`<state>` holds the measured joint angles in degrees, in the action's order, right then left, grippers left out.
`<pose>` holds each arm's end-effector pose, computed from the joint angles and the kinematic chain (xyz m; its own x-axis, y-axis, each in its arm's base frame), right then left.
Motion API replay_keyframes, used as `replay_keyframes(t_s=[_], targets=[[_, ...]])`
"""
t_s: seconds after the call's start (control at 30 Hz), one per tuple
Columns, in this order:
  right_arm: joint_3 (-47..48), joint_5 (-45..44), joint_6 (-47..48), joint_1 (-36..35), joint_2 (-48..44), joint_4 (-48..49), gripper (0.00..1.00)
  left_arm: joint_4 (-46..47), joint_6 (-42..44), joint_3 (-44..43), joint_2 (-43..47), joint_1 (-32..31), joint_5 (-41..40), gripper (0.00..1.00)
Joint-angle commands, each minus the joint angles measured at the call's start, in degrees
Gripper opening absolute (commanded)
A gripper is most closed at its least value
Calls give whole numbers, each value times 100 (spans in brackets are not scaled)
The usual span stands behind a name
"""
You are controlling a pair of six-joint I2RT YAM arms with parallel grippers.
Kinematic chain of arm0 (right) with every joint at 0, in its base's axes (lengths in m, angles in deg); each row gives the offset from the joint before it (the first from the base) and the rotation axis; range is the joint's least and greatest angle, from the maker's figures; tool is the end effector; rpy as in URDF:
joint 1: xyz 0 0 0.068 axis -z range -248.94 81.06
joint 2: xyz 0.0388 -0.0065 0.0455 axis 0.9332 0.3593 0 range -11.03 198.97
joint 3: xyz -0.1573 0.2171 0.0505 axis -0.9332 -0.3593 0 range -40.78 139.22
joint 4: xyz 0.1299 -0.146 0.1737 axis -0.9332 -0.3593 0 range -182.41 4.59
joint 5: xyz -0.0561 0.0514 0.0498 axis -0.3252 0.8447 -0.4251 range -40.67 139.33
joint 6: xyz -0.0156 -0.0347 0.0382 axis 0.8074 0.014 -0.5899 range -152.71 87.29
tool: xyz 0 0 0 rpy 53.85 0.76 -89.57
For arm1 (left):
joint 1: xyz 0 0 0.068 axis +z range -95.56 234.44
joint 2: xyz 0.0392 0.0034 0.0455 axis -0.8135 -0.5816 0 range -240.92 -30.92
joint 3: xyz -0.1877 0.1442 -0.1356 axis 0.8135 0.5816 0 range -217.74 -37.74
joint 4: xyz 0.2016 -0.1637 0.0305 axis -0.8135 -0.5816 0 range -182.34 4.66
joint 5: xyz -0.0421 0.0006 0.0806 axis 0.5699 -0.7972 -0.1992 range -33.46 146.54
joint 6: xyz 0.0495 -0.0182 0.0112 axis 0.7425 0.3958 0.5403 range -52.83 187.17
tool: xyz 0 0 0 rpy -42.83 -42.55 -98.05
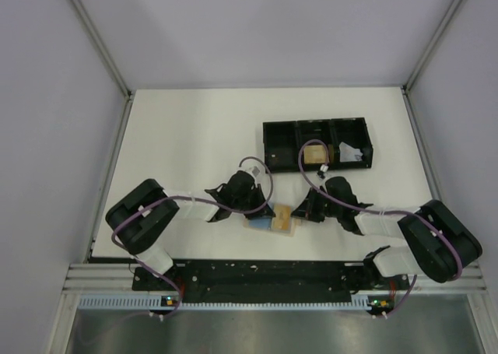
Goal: Take the credit cards out of the card holder
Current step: Remove the credit card from the card holder.
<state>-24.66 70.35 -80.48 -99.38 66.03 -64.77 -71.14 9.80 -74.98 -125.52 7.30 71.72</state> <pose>0.1782 0.1195 0.1164 -0.8996 0.2731 -0.3409 -0.0634 0.6905 0.7206 0.1992 -0.2285 0.1285 -0.9561 -0.1646 -0.2424 0.0595 0.7009 -0.7108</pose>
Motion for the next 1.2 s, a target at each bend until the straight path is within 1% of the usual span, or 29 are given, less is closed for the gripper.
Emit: replay_keyframes(t_s=[0.0,0.13,0.2,0.33,0.5,0.63,0.7,0.8,0.87,1.03,1.17], targets=[[-100,-54,74,3,100,72,4,549,-240,286,293,-103,144,0],[-4,157,285,3,-339,-8,5,637,-293,524,548,-85,-85,0],[58,280,347,11,-568,-17,8,812,-380,629,575,-85,-85,0],[163,684,269,-15,-587,272,13,1059,-486,726,505,-85,-68,0],[172,948,-48,-76,-139,922,13,1147,-521,744,469,-85,-76,0],[84,974,-224,-77,423,1485,13,1094,-486,770,522,-85,-173,0],[49,975,-311,-77,730,1592,13,1050,-460,788,557,-85,-217,0],[23,878,-391,-59,1109,1408,11,980,-442,840,592,-85,-313,0],[-47,782,-417,-15,1224,1276,9,875,-399,884,671,-94,-393,0],[-118,606,-330,108,1180,916,7,558,-381,990,865,-59,-665,0],[-74,491,-242,152,1189,678,7,549,-425,1121,944,11,-683,0]])
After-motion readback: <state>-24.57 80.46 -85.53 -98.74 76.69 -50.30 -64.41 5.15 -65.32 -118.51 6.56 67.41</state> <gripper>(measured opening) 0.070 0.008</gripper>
